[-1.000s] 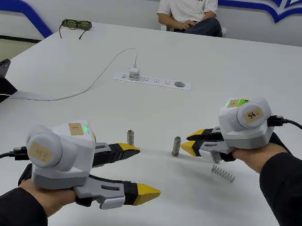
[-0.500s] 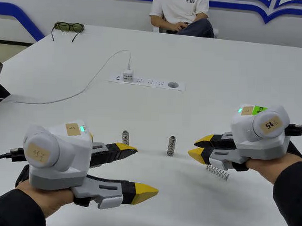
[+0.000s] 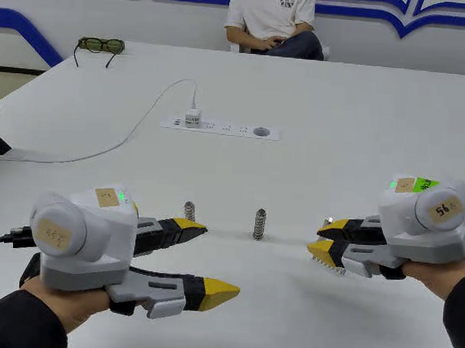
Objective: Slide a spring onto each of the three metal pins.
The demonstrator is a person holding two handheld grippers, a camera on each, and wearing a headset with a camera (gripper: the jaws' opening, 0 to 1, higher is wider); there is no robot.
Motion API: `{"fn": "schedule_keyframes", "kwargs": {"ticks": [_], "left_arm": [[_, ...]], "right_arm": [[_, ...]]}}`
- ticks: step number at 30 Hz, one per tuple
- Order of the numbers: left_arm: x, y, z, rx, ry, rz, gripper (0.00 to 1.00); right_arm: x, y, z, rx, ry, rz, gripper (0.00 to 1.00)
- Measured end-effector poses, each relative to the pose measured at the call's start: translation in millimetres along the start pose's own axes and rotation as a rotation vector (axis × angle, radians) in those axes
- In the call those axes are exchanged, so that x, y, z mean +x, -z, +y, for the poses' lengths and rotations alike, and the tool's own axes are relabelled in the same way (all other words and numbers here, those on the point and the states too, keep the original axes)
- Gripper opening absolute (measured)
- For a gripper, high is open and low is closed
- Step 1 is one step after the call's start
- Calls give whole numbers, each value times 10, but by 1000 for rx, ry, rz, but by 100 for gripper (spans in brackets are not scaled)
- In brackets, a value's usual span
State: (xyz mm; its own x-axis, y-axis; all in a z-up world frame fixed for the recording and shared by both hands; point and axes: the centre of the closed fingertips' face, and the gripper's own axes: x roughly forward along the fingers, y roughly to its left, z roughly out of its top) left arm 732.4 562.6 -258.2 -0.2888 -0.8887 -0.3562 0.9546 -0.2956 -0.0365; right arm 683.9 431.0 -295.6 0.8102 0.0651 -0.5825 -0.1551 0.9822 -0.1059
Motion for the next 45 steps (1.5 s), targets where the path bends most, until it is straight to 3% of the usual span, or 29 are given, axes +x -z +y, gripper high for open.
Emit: {"fn": "schedule_keyframes", "kwargs": {"ticks": [15,20,31,45], "left_arm": [[9,-6,-14,10,3,17,59],[1,-13,-7,12,0,22,59],[-1,-20,-11,15,-3,32,59],[4,-24,-25,23,3,37,58]], "right_arm": [[-44,495,-139,61,36,72,18],[-18,571,-142,75,34,80,18],[33,642,-173,112,30,80,17],[11,588,-157,120,28,69,11]]}}
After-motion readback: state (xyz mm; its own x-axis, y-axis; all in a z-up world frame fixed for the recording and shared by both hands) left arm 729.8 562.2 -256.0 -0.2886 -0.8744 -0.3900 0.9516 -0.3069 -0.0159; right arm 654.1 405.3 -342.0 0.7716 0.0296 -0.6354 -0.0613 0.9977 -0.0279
